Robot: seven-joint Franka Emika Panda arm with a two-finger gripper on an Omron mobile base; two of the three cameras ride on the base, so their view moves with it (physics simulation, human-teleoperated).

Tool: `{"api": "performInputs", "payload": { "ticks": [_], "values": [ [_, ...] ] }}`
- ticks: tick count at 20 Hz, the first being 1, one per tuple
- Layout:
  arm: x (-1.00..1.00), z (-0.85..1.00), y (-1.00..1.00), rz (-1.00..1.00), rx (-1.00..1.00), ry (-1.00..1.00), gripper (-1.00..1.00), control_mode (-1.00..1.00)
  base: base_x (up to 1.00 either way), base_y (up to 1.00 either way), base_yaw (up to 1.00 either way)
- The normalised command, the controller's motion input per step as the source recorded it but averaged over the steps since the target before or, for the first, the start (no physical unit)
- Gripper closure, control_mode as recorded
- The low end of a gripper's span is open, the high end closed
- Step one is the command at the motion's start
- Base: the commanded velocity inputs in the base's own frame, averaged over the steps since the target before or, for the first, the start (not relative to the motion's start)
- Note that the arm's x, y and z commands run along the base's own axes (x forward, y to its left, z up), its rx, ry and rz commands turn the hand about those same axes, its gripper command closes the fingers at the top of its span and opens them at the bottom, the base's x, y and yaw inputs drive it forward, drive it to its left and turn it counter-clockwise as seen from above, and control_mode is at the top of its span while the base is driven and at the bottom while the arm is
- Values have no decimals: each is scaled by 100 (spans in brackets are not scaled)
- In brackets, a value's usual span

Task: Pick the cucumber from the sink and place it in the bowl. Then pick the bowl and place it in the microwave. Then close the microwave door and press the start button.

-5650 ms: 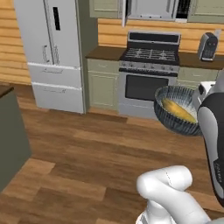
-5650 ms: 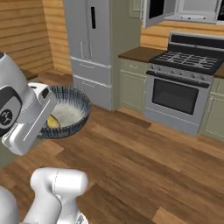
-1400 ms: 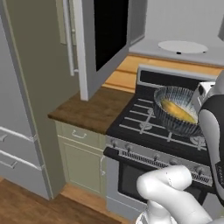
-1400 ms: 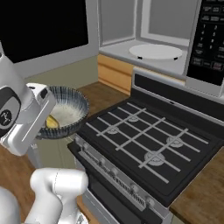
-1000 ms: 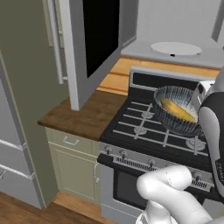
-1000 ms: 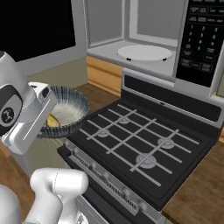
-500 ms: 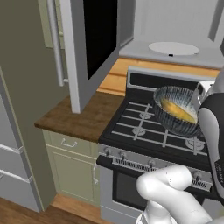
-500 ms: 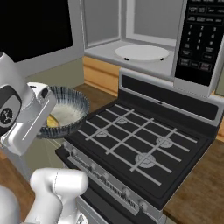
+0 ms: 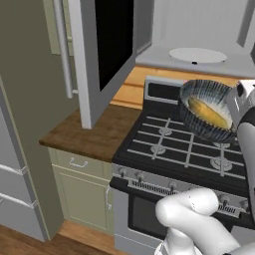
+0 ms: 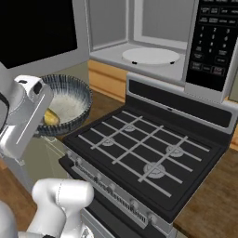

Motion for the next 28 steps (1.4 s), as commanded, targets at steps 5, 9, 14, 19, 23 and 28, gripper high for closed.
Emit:
{"api": "performInputs", "payload": {
  "ticks": [5, 9, 14, 19, 23, 28],
  "values": [
    [25, 48, -16, -4, 0, -9, 100, -100, 0, 0, 0],
    [67, 40, -37, -10, 0, -4, 100, -100, 0, 0, 0],
    [75, 40, -38, -10, 0, 0, 100, -100, 0, 0, 0],
    [72, 25, -13, -10, 0, -9, 100, -100, 0, 0, 0],
    [70, 6, -1, -5, 0, -15, 100, -100, 0, 0, 0],
    [69, 1, -10, 0, 0, -8, 100, -100, 0, 0, 0]
  ]
}}
